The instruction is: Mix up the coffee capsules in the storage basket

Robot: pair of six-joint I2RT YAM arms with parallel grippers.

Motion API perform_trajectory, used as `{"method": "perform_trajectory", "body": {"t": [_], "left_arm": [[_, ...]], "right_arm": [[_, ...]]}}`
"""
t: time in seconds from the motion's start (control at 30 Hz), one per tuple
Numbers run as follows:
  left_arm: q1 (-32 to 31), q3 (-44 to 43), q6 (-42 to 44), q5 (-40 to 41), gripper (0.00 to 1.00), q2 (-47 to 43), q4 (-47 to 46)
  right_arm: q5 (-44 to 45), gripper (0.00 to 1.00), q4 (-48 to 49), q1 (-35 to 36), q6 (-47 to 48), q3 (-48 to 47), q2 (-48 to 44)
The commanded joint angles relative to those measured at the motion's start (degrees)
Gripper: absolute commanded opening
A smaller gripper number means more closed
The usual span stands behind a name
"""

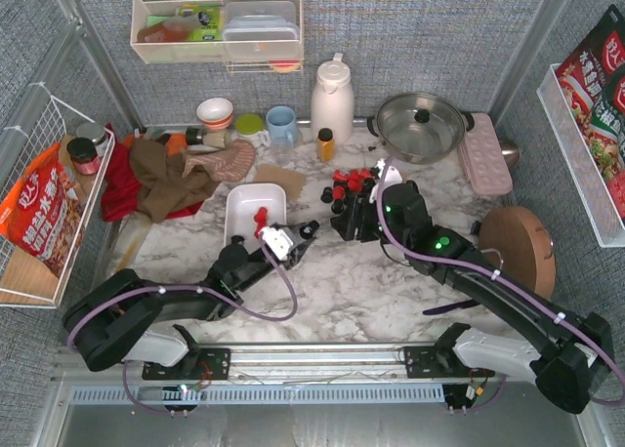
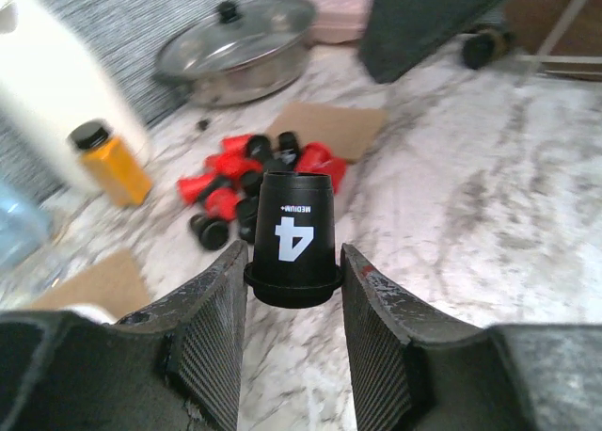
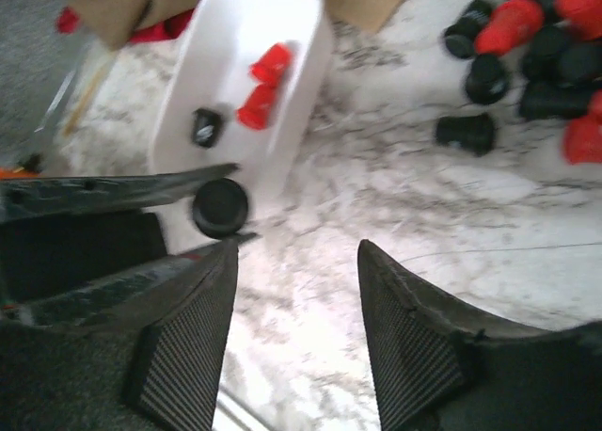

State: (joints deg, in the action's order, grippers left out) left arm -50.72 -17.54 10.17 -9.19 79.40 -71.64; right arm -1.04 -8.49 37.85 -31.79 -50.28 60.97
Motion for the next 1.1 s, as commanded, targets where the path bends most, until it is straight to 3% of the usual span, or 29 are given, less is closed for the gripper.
{"method": "perform_trajectory", "body": {"t": [0.0,0.17,0.3,0.53,0.8,1.07], "left_arm": [[2.0,-0.2,-6.0,14.3,0.48,-3.3,6.3],[9.9,-3.7,-18.1,22.7,0.48,-6.3,21.3],[17.2,-7.4,-26.0,22.2,0.49,-5.3,28.3],[21.6,-13.8,-29.5,19.4,0.53,1.1,34.3],[22.9,-13.6,-31.7,19.1,0.71,2.0,36.4],[22.9,-11.3,-29.6,12.7,0.73,-4.8,36.0]], "right_arm": [[10.9,0.60,-2.6,-0.8,6.5,-1.7,2.2],[13.9,0.73,-2.1,-2.7,13.6,-5.1,13.1],[13.2,0.77,-1.0,-3.5,16.3,-10.1,24.2],[11.6,0.78,-1.4,-3.7,16.9,-18.4,40.9],[13.1,0.78,-2.7,-3.7,17.4,-21.1,46.8],[14.8,0.72,-2.7,-3.7,17.3,-21.6,49.5]]}}
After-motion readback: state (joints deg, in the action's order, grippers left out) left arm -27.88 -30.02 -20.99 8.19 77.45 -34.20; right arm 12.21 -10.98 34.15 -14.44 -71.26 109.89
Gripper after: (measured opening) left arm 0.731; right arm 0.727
